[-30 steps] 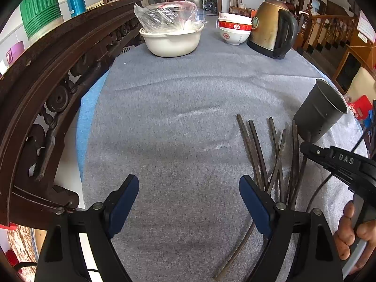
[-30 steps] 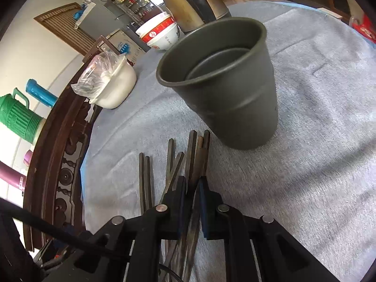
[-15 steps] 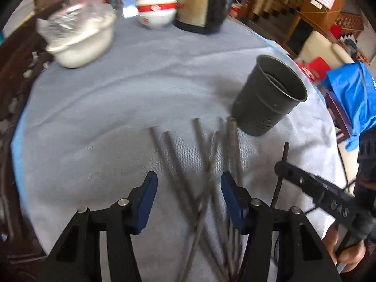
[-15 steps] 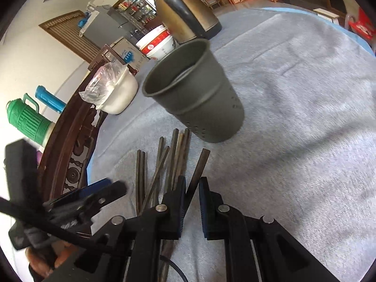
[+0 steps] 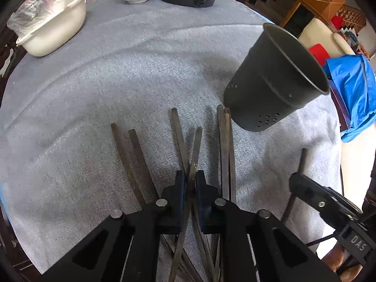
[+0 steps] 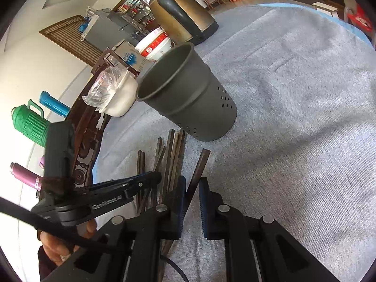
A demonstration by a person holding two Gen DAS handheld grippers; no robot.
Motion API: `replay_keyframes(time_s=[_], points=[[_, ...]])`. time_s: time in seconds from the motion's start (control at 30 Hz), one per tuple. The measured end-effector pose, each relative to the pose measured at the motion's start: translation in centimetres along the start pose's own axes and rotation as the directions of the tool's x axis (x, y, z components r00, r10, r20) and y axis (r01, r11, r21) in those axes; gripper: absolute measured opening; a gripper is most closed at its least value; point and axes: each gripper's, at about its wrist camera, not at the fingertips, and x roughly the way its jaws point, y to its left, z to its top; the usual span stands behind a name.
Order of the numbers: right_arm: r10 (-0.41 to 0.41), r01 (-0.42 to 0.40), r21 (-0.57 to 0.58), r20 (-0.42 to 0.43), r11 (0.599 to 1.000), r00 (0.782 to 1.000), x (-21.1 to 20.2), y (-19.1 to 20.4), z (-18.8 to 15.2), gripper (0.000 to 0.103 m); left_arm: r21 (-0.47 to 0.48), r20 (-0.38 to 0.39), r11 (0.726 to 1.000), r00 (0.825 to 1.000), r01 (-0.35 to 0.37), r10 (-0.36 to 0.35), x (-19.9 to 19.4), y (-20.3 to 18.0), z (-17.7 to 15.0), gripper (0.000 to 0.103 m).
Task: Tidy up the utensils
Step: 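Grasp a chopstick with the left gripper while the right gripper holds its chopsticks, then lift the held chopsticks with both grippers and carry them over the grey holder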
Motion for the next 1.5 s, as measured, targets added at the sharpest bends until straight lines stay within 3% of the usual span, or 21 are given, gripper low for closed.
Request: replay_keyframes(time_s=[0.4, 0.6, 0.63, 0.7, 0.93, 1.03, 1.07, 1.1, 1.13, 1.2, 1.23, 1.27, 1.37, 1.5], points=[[0.063, -0.062, -0.023, 0.055, 0.998, 0.997, -2.1, 0.8, 0.2, 0.012, -0.053, 0.114, 0.998, 0.993, 0.034, -0.028, -5.7, 2.8, -1.8, 0.007], [0.107, -0.102, -0.063, 0.084, 0.993, 0.991, -3.5, 2.2, 0.3, 0.012, -0.067, 0.228, 0.997, 0.973, 0.044, -0.028, -10.3, 3.1, -2.8, 0.007], [0.081, -0.075, -0.078, 0.083, 0.994, 0.993, -3.6, 2.6, 0.4, 0.012, -0.066, 0.242, 0.997, 0.970, 0.046, -0.029, -10.5, 3.0, -2.7, 0.007], [0.031, -0.026, -0.079, 0.062, 0.997, 0.998, -3.2, 2.6, 0.5, 0.012, -0.078, 0.268, 0.996, 0.963, 0.047, -0.024, -11.4, 3.1, -3.0, 0.006], [0.031, -0.024, 0.104, -0.063, 0.994, 0.998, -1.0, -0.7, 0.9, 0.018, -0.115, 0.353, 0.992, 0.935, 0.057, -0.013, -14.5, 4.0, -5.1, 0.006], [0.010, 0.000, 0.106, -0.086, 0.994, 0.996, 0.3, -0.7, 1.5, 0.030, -0.119, 0.394, 0.991, 0.919, 0.053, -0.002, -16.1, 4.1, -6.4, 0.006], [0.008, 0.003, 0.109, -0.096, 0.994, 0.995, 0.7, -0.6, 1.7, 0.042, -0.120, 0.404, 0.991, 0.915, 0.053, 0.000, -16.6, 4.1, -6.7, 0.006], [0.008, 0.004, 0.115, -0.102, 0.993, 0.995, 1.1, -0.7, 1.9, 0.060, -0.122, 0.414, 0.991, 0.910, 0.054, 0.001, -17.0, 4.0, -7.1, 0.006], [0.013, -0.001, 0.122, -0.096, 0.993, 0.995, 1.4, -0.6, 2.0, 0.062, -0.122, 0.421, 0.991, 0.907, 0.053, 0.003, -17.2, 4.0, -7.3, 0.006], [-0.020, 0.025, 0.099, -0.058, 0.995, 0.998, 1.7, -0.1, 2.2, 0.056, -0.117, 0.436, 0.992, 0.900, 0.046, 0.010, -17.8, 4.0, -7.8, 0.006], [-0.060, 0.064, 0.077, -0.049, 0.995, 0.997, 2.0, 0.2, 2.4, 0.049, -0.118, 0.440, 0.992, 0.898, 0.045, 0.012, -18.0, 4.1, -8.1, 0.006], [-0.076, 0.080, 0.073, -0.058, 0.994, 0.995, 2.3, 0.3, 2.4, 0.034, -0.120, 0.442, 0.992, 0.897, 0.046, 0.011, -18.2, 4.2, -8.2, 0.006], [-0.096, 0.104, 0.082, -0.093, 0.991, 0.991, 3.5, 0.4, 2.5, 0.030, -0.120, 0.451, 0.991, 0.892, 0.056, 0.004, -18.3, 4.4, -8.5, 0.006], [-0.156, 0.164, 0.066, -0.109, 0.984, 0.982, 4.9, 0.9, 2.7, 0.028, -0.134, 0.429, 0.989, 0.903, 0.064, -0.001, -17.5, 5.2, -8.4, 0.006]])
